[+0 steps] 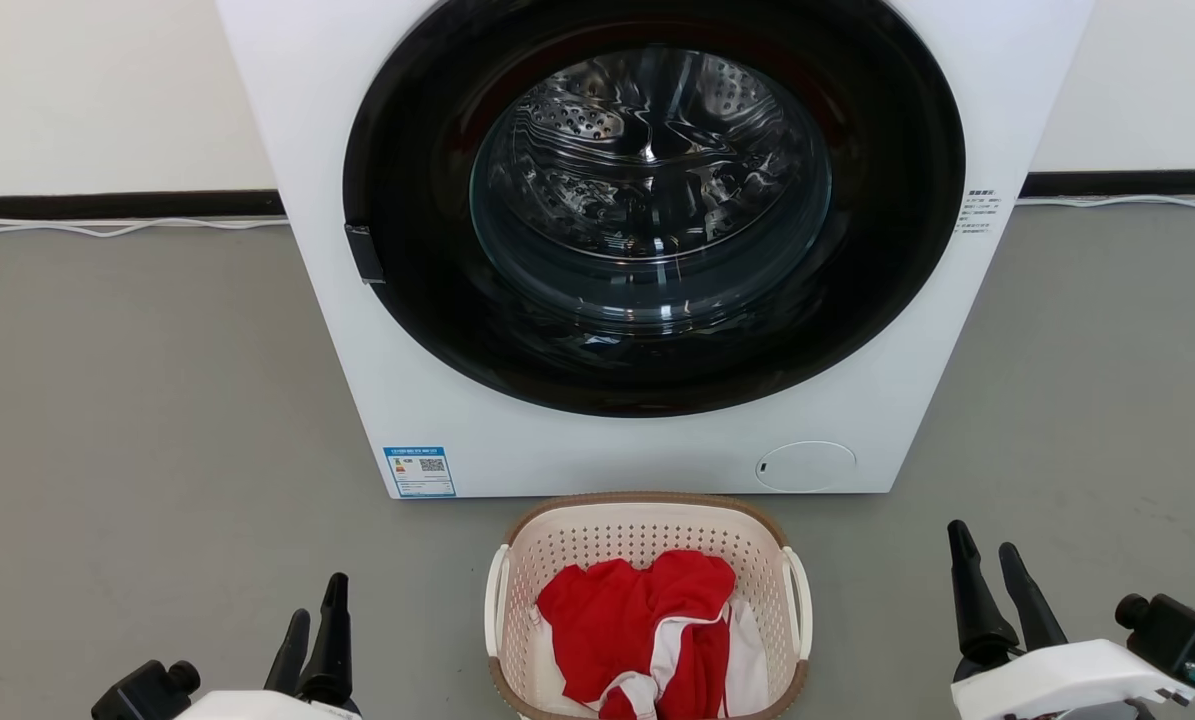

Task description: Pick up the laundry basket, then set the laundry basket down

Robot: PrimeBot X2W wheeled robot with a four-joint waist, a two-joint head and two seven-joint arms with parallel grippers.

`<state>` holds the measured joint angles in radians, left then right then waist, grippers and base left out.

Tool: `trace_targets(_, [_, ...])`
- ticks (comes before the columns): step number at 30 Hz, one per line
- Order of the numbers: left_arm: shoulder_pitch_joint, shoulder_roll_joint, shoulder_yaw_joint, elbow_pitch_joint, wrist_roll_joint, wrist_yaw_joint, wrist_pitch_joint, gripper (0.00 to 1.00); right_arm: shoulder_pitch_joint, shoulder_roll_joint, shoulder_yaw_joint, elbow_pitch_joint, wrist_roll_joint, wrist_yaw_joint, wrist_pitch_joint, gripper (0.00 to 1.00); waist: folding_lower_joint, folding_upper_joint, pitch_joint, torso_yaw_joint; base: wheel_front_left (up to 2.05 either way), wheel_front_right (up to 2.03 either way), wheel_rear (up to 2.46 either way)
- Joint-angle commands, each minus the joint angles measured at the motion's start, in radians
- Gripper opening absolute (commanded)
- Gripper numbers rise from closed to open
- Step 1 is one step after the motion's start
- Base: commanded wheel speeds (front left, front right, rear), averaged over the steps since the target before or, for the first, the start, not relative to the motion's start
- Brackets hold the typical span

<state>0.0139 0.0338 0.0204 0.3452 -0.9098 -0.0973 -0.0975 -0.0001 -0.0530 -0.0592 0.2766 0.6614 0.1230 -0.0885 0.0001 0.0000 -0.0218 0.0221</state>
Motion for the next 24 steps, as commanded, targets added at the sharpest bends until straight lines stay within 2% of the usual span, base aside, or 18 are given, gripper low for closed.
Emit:
trace_targets(1, [-0.015,0.01,0.013,-0.021,0.036,-0.003,-0.012,1.0,-0.027,-0.015,0.019,-0.019,-0.04,0.005,-0.021,1.0,0.0,0.0,0.0,0.0,0.0,0.0,0.0])
trace_targets(24, [-0.006,0.013,0.036,-0.004,0.344,-0.004,-0.08,1.0,-0.025,-0.025,0.041,0.007,-0.34,0.006,-0.089,1.0,0.0,0.0,-0.007,0.001,0.0,0.0,0.0])
